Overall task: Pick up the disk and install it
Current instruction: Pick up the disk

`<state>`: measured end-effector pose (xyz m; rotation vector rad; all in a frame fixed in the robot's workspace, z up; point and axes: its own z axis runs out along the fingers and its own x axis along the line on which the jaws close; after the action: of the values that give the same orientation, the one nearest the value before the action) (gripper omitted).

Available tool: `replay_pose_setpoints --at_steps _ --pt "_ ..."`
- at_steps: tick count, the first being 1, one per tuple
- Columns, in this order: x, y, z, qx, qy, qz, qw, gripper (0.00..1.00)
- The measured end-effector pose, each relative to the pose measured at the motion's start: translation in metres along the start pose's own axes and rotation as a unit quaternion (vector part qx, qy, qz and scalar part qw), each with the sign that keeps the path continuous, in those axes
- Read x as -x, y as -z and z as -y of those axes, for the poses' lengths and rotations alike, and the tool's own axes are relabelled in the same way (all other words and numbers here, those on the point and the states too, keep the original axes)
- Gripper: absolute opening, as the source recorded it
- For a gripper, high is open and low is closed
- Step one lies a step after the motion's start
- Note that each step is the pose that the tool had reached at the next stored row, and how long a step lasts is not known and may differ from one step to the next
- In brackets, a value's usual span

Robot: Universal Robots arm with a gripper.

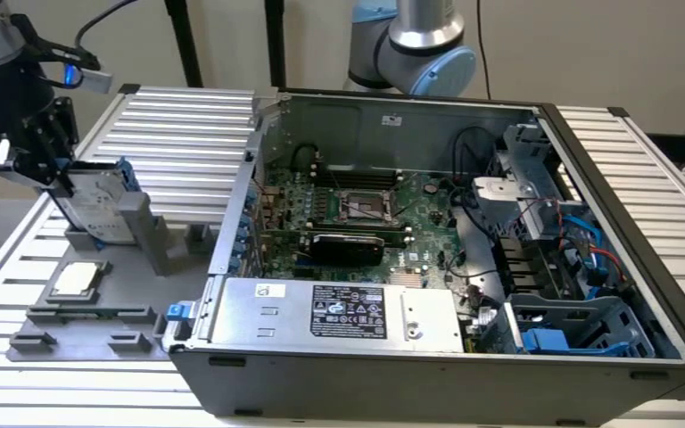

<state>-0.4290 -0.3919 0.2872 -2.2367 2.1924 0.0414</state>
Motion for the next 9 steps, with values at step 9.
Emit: replay_pose_setpoints --at_steps 9 --pt "-0.0013 0.0 0.0 0.0 0.0 0.0008 1.0 0.0"
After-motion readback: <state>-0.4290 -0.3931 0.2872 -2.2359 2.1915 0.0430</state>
